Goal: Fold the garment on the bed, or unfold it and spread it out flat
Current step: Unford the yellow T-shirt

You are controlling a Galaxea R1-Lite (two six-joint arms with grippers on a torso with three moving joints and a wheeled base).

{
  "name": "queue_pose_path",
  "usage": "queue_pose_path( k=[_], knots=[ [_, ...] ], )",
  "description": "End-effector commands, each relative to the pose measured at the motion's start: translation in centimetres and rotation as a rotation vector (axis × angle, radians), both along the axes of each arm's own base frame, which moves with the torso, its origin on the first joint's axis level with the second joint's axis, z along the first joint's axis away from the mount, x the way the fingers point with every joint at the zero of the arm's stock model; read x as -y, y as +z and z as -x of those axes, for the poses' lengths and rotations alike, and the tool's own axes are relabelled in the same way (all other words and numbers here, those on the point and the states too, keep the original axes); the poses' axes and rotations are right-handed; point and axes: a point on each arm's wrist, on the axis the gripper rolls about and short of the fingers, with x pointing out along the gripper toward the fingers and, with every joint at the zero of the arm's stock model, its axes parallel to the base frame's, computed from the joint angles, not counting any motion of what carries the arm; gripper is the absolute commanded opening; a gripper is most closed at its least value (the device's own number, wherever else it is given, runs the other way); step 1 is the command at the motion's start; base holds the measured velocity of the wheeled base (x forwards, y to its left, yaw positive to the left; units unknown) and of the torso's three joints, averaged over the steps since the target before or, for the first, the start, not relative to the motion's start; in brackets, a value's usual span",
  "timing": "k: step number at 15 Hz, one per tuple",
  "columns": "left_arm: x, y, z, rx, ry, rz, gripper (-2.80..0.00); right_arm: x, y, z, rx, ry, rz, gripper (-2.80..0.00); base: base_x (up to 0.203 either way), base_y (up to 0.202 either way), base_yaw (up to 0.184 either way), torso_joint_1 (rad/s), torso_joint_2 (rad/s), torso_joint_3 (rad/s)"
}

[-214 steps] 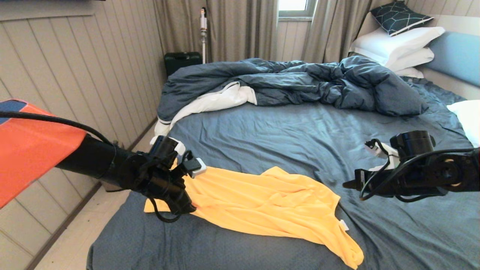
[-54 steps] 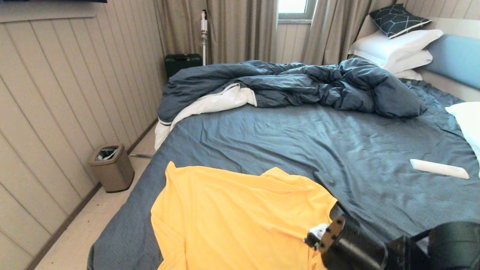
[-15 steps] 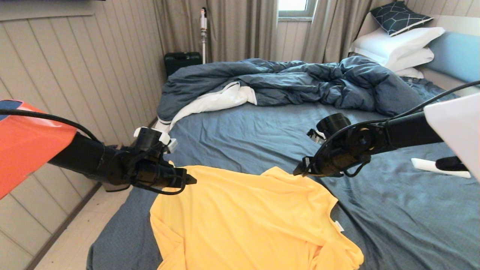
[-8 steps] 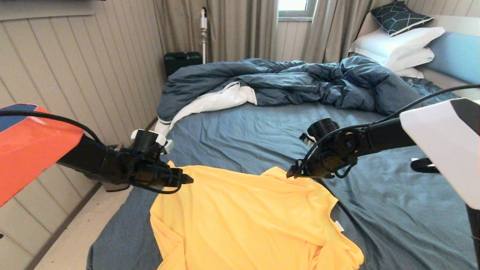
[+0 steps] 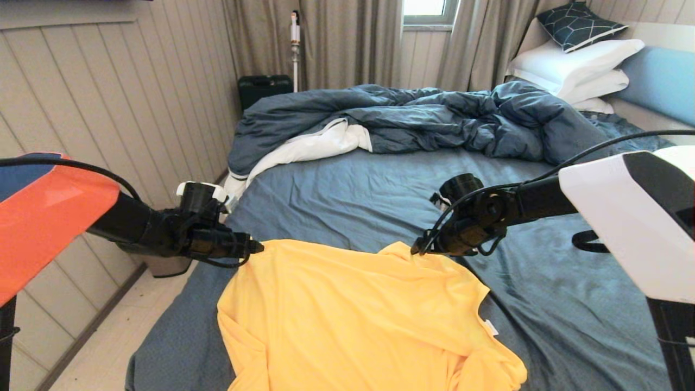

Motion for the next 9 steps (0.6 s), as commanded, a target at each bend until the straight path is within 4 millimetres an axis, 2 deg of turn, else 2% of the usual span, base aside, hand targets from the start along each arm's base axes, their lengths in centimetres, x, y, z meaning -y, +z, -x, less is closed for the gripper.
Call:
queue_pose_path(
  k=[1, 7, 8, 9],
  knots=[
    [0.1, -2.2, -0.6, -0.027, 0.000, -0.006, 0.00, -0.1, -0.6, -0.2, -0.011, -0.005, 0.012, 0.00, 0.000, 0.000, 0.000, 0.000, 0.00, 0.000],
    [1.0, -2.8, -0.1, -0.044, -0.023, -0.002, 0.00, -0.3, -0.9, 0.8, -0.039, -0.002, 0.022, 0.00, 0.000, 0.000, 0.000, 0.000, 0.00, 0.000],
    [1.0, -2.7, -0.1, -0.042, -0.022, 0.003, 0.00, -0.3, -1.0, 0.9, -0.042, -0.002, 0.025, -2.80, 0.000, 0.000, 0.000, 0.000, 0.00, 0.000],
    [1.0, -2.7, -0.1, -0.043, -0.024, 0.005, 0.00, -0.3, -0.9, 0.9, -0.037, -0.004, 0.027, -2.80, 0.000, 0.000, 0.000, 0.000, 0.00, 0.000]
  ],
)
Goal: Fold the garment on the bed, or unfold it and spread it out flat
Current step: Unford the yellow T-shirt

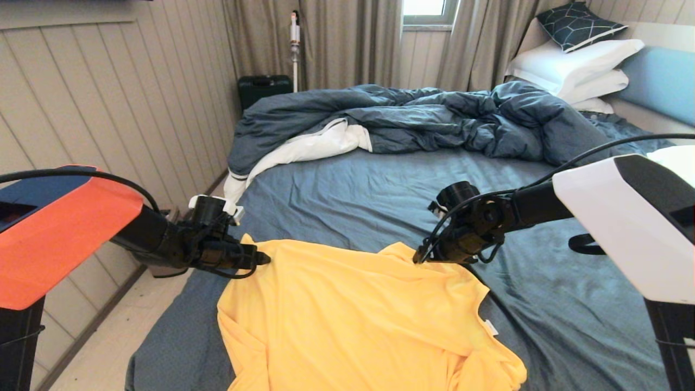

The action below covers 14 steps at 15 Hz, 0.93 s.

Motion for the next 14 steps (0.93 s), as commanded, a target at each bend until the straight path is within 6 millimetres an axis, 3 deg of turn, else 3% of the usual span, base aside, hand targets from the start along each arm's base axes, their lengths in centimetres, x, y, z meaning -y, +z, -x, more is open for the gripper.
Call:
queue_pose_path(
  k=[1, 5, 14],
  knots=[
    [0.16, 0.26, 0.07, 0.006, -0.003, 0.007, 0.00, 0.01, 0.49, 0.25, 0.008, 0.000, -0.002, -2.80, 0.000, 0.000, 0.000, 0.000, 0.00, 0.000],
    [0.13, 1.09, 0.01, 0.027, 0.003, 0.017, 0.00, -0.38, 0.74, 0.34, 0.015, 0.008, -0.002, -2.80, 0.000, 0.000, 0.000, 0.000, 0.00, 0.000],
    [0.12, 0.58, -0.17, 0.046, 0.010, 0.007, 0.00, -0.32, 0.64, 0.31, 0.012, 0.007, -0.001, -2.80, 0.000, 0.000, 0.000, 0.000, 0.00, 0.000]
  ],
)
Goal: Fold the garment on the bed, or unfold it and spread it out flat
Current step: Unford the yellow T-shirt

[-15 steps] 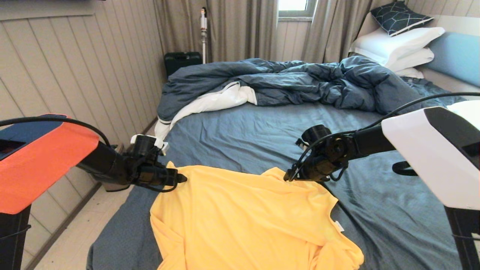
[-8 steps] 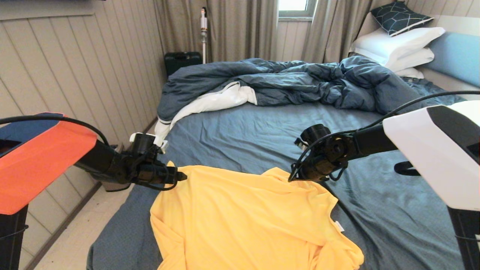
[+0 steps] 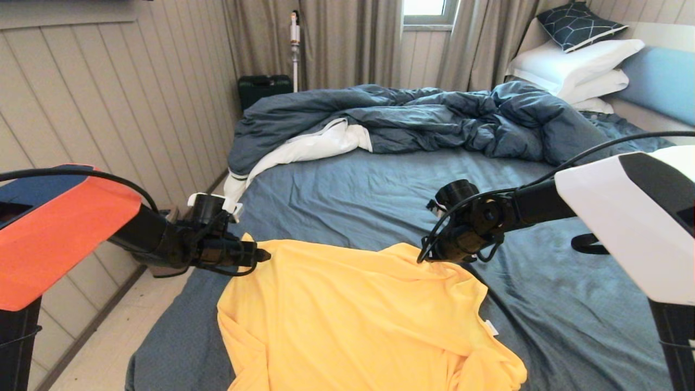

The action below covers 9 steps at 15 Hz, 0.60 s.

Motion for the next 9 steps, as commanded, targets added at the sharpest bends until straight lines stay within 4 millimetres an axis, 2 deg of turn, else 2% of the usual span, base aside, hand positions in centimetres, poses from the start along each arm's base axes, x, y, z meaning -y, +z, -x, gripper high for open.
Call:
queue_pose_path(
  k=[1, 9],
  knots=[
    [0.03, 0.16, -0.21, 0.015, 0.005, 0.001, -2.80, -0.04, -0.02, -0.02, 0.000, 0.000, -0.001, -2.80, 0.000, 0.000, 0.000, 0.000, 0.00, 0.000],
    [0.16, -0.55, 0.17, 0.000, 0.001, 0.004, -2.80, -0.04, -0.32, -0.04, -0.009, 0.000, 0.001, -2.80, 0.000, 0.000, 0.000, 0.000, 0.00, 0.000]
  ],
)
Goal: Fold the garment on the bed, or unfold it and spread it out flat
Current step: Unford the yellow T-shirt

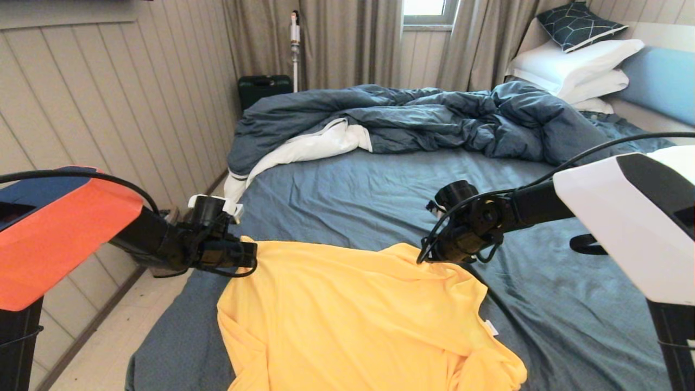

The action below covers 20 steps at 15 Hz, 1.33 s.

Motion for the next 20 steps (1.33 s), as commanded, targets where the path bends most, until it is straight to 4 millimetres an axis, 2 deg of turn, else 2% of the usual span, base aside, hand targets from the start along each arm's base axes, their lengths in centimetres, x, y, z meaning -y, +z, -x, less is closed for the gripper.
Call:
queue_pose_path(
  k=[1, 4, 10, 13, 17, 20],
  knots=[
    [0.0, -0.4, 0.2, -0.010, -0.002, 0.000, -2.80, 0.0, 0.0, 0.0, -0.003, 0.000, 0.000, -2.80, 0.000, 0.000, 0.000, 0.000, 0.00, 0.000],
    [0.0, 0.4, -0.1, 0.036, 0.003, 0.004, -2.80, 0.1, 0.4, 0.0, 0.010, -0.004, -0.004, -2.80, 0.000, 0.000, 0.000, 0.000, 0.00, 0.000],
    [-1.0, 4.4, -2.2, 0.185, 0.072, 0.004, -2.80, 1.4, 2.7, -1.2, 0.100, -0.067, 0.009, -2.80, 0.000, 0.000, 0.000, 0.000, 0.00, 0.000],
    [-0.9, 4.9, -2.9, 0.211, 0.075, 0.004, -2.80, 1.9, 3.4, -2.5, 0.154, -0.106, 0.026, -2.80, 0.000, 0.000, 0.000, 0.000, 0.00, 0.000],
    [-1.0, 5.4, -4.4, 0.237, 0.083, 0.006, -2.80, 3.1, 2.5, -4.8, 0.196, -0.185, 0.077, -2.80, 0.000, 0.000, 0.000, 0.000, 0.00, 0.000],
    [-1.1, 6.3, -5.5, 0.251, 0.091, 0.009, -2.80, 3.3, 3.2, -5.4, 0.244, -0.195, 0.076, -2.80, 0.000, 0.000, 0.000, 0.000, 0.00, 0.000]
  ],
)
